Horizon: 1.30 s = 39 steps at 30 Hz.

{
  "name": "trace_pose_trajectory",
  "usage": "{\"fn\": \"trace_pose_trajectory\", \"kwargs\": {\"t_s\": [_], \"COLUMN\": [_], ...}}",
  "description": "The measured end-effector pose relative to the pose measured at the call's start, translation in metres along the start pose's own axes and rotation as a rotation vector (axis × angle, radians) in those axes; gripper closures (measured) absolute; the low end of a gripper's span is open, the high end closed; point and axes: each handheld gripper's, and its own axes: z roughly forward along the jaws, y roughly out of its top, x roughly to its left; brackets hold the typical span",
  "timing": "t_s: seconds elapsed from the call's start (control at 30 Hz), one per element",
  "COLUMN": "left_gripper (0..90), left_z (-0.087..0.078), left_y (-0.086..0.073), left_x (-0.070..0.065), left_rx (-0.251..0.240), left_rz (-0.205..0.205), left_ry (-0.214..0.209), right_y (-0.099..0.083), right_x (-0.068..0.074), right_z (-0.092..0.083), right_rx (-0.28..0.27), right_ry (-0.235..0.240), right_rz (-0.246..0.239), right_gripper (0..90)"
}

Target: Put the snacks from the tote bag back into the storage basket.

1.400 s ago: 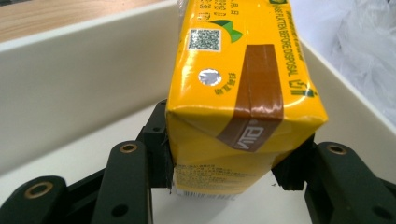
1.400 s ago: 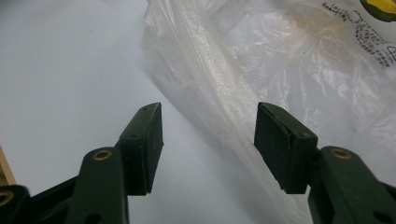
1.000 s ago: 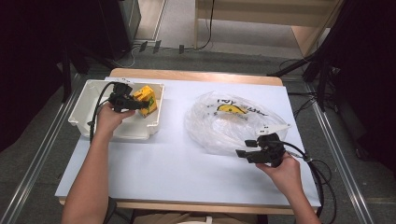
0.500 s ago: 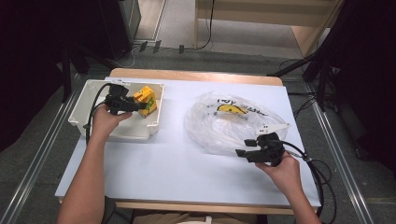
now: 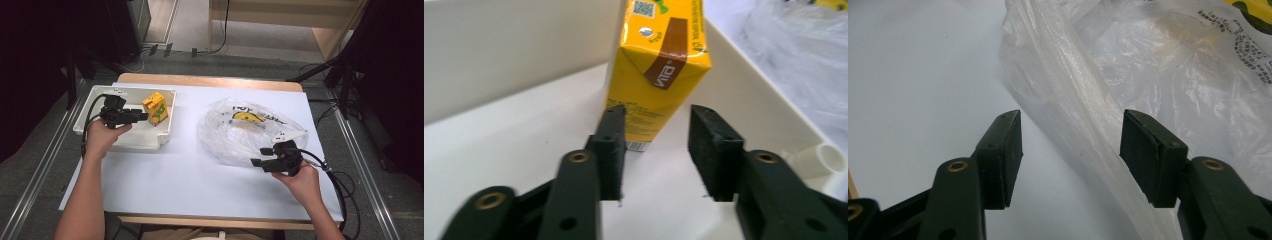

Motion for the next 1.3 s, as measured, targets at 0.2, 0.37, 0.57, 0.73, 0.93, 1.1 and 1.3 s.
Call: {"fn": "trace_pose_trajectory", "kwargs": {"t_s": [0.2,0.37,0.57,0.73,0.93,1.1,1.3], "left_gripper": [88.2,90.0,90.0,90.0,90.0,90.0,90.0], "left_z": [-0.002,0.001,0.014,0.022,0.031,0.034,0.037], "left_y": [-0.002,-0.002,-0.001,0.000,-0.001,-0.001,-0.002], "left_x": [-0.003,-0.006,-0.012,-0.016,-0.021,-0.020,-0.016], "left_rx": [0.011,0.035,0.069,0.058,0.069,0.065,0.058], "left_rz": [0.024,0.048,0.082,0.084,0.098,0.095,0.085], "left_ry": [-0.042,-0.081,-0.064,-0.062,-0.043,-0.054,-0.025], "right_y": [0.002,0.002,0.002,0.002,0.002,0.002,0.002], "right_x": [0.001,0.000,0.001,0.001,0.002,0.002,0.003], "right_z": [0.002,0.003,0.002,0.003,0.003,0.003,0.003], "right_rx": [0.002,0.006,0.005,0.006,0.007,0.006,0.007], "right_ry": [0.002,-0.001,-0.003,-0.002,0.001,0.000,0.000], "right_rz": [0.001,-0.004,-0.004,-0.003,-0.007,-0.010,-0.009], "right_gripper": [43.5,43.6,43.6,43.7,43.8,43.8,43.8]}}
